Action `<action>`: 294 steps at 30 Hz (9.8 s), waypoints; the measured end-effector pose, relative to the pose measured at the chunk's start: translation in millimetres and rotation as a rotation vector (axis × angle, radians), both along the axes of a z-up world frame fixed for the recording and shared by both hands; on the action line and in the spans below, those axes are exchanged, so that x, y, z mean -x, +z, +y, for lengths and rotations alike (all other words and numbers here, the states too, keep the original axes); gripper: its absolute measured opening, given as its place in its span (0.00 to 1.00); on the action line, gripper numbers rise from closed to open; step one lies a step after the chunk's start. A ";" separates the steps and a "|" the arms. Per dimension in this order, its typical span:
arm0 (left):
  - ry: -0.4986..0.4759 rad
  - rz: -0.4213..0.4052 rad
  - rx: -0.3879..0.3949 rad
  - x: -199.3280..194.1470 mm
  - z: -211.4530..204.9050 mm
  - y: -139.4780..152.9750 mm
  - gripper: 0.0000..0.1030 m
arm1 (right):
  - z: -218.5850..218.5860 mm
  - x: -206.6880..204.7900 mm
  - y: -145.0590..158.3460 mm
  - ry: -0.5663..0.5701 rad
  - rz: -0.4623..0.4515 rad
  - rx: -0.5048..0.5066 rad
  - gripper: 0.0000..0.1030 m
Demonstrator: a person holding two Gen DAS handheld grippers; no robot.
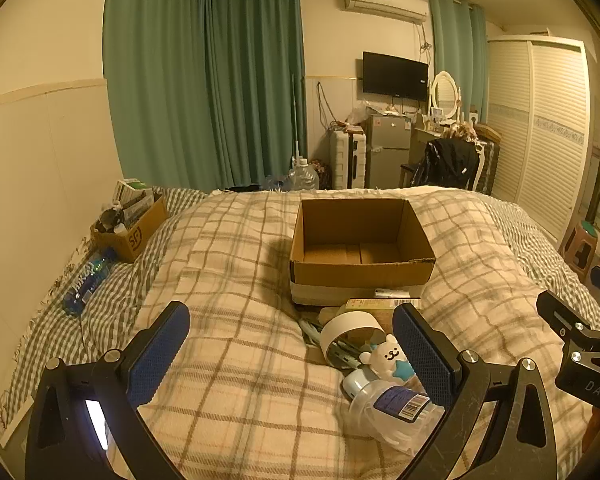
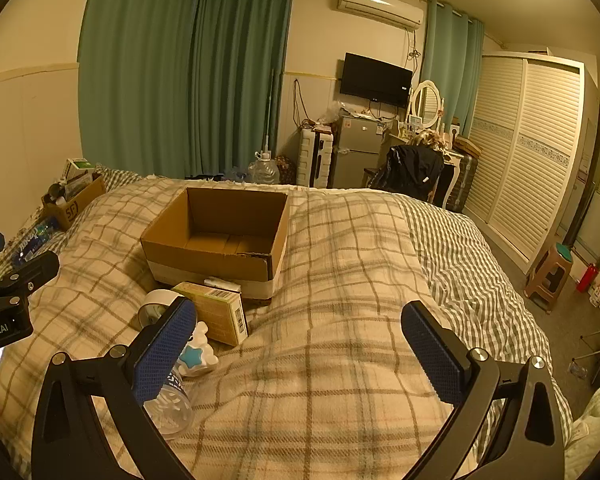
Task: Organize objects
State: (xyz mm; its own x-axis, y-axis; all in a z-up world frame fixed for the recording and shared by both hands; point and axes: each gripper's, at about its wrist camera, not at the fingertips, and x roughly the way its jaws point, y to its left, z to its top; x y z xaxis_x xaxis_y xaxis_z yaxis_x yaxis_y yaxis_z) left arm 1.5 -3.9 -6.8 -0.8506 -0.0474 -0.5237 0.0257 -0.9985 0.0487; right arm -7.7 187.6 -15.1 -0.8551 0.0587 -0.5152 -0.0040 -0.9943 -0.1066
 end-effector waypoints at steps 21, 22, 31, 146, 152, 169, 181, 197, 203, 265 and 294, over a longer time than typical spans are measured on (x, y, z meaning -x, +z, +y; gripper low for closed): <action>0.005 -0.017 0.009 2.2 -1.9 -4.4 1.00 | -1.7 -0.8 -5.1 0.010 -0.012 0.005 1.00; 0.005 -0.018 0.008 2.2 -2.3 -4.6 1.00 | -2.0 -0.6 -5.3 0.010 -0.013 0.006 1.00; 0.017 -0.003 0.001 0.0 -7.5 -2.1 1.00 | -9.6 -1.2 -1.1 0.030 -0.006 0.002 1.00; -0.210 -0.265 -0.057 300.6 26.7 -56.5 0.57 | -21.4 302.7 -26.4 0.225 -0.191 0.185 0.60; -0.190 -0.183 -0.030 276.9 20.8 -33.1 0.91 | -15.8 276.6 12.1 0.213 -0.093 0.167 0.75; -0.080 -0.126 0.023 97.4 -22.1 -28.5 1.00 | -27.2 85.5 30.0 0.287 -0.026 0.026 1.00; 0.033 -0.303 0.009 73.2 -37.3 -114.5 1.00 | -61.1 103.0 -125.6 0.311 -0.398 -0.008 0.95; 0.041 -0.324 -0.006 76.0 -43.2 -122.1 1.00 | -84.2 107.2 -155.3 0.381 -0.521 -0.053 0.50; 0.001 -0.312 -0.013 86.3 -28.2 -113.5 1.00 | -57.6 91.7 -108.6 0.332 -0.390 0.027 0.49; -0.194 -0.048 0.011 230.2 15.3 77.9 0.05 | -34.2 191.1 108.1 0.297 0.107 0.126 0.49; -0.236 -0.338 0.006 289.1 17.7 -58.3 0.86 | -35.4 299.9 -16.9 0.230 -0.171 0.183 0.70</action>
